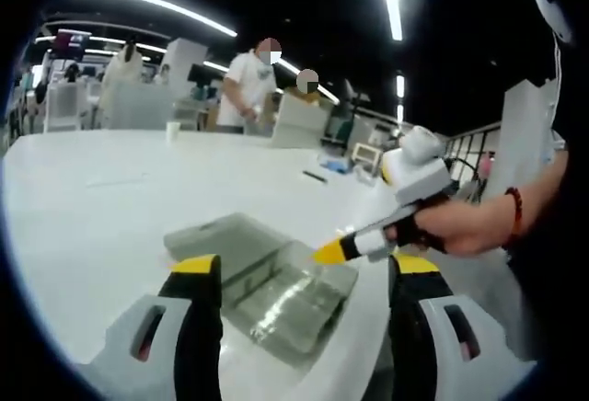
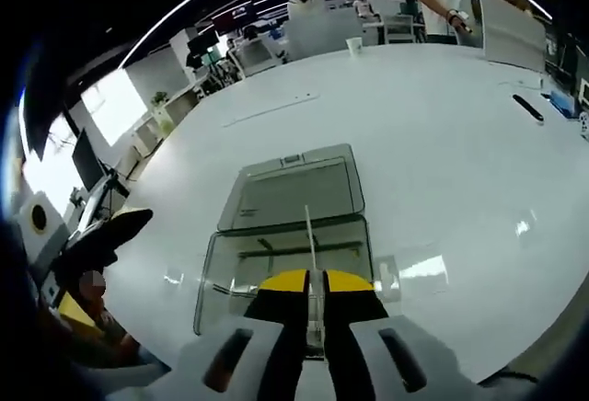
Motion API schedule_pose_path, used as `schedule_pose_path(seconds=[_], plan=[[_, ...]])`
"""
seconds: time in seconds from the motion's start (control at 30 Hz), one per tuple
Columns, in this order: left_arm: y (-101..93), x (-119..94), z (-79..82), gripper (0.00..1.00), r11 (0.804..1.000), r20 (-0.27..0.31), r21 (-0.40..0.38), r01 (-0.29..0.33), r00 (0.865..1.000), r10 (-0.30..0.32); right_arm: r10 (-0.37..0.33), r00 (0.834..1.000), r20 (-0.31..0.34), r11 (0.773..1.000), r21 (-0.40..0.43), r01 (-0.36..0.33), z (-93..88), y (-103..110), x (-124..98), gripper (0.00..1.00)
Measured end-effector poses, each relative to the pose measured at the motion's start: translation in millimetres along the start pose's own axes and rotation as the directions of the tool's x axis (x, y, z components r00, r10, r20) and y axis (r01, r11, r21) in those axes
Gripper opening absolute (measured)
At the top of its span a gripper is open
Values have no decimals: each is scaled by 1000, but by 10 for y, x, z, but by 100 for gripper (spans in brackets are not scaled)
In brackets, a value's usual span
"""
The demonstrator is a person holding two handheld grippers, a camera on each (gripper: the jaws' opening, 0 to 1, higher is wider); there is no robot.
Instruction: Insert the divider into the dual guide fixture by aligning both edges with the guide slots and pushing it downward to the bottom, including one-sided entry, uneven engagement, binding, and posture correction.
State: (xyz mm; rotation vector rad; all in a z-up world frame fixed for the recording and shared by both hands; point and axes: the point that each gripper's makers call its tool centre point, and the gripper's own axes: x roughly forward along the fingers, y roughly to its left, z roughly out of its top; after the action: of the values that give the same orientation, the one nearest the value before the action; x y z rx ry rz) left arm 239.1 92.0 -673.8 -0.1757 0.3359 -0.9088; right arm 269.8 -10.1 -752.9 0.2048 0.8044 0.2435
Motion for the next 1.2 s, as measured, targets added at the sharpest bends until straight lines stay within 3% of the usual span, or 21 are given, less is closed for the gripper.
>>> schedule_pose_path(seconds=[0.23, 0.4, 0.5, 1.13, 1.2], plan=[[3, -3, 2, 71, 1000, 2, -5, 3, 1000, -2, -6, 1000, 23, 1000, 29, 5, -13, -19, 10, 0], [12, -15, -16, 71, 1000, -1, -7, -2, 1000, 2, 12, 1000, -9, 1000, 22, -11, -45, 10, 47, 0], [19, -25, -22, 71, 1000, 3, -16, -7, 1000, 7, 27, 999, -33, 998, 60, -25, -47, -7, 49, 0], [37, -24, -10, 70, 999, 7, -30, -10, 1000, 10, 29, 998, -53, 998, 60, -26, -42, 51, 53, 0], [31, -27, -8, 70, 999, 9, -31, -11, 1000, 11, 23, 998, -54, 999, 28, -21, -44, 52, 53, 0]])
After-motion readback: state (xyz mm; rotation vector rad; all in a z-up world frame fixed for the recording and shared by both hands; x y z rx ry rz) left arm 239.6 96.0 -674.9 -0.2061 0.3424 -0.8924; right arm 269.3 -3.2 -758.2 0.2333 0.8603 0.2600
